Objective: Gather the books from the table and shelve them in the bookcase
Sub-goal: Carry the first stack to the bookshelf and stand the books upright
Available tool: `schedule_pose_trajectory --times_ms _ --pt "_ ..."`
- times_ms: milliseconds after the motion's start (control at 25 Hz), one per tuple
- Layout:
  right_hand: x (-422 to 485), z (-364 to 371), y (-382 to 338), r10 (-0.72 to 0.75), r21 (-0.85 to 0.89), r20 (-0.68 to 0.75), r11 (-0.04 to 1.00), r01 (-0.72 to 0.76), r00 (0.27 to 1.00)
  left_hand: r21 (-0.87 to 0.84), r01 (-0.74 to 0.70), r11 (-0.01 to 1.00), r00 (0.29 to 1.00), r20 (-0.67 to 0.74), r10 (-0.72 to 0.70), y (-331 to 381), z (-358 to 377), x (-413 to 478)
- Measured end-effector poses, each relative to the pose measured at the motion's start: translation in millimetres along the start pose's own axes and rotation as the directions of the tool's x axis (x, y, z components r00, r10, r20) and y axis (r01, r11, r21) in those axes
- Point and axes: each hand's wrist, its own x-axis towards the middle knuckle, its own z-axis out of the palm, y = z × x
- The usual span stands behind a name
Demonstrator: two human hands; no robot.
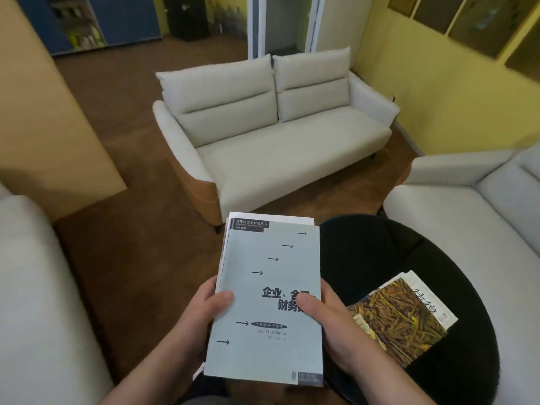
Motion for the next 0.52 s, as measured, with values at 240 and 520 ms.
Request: schedule_pose_trajectory --times_ms 240,520 --pt "85.1 73.2 -11.0 0.059 -0.120 0.046 0.991 -0.053 0.997 -0.117 -0.019 0.993 0.998 -0.068 0.011 28.9 -87.6 2.7" --pt "192.4 186.1 -30.1 0.046 -0.199 0.139 0.980 -0.018 0.989 -0.188 -0.093 0.978 0.977 -0.206 0.054 75.5 -213.1 24.0"
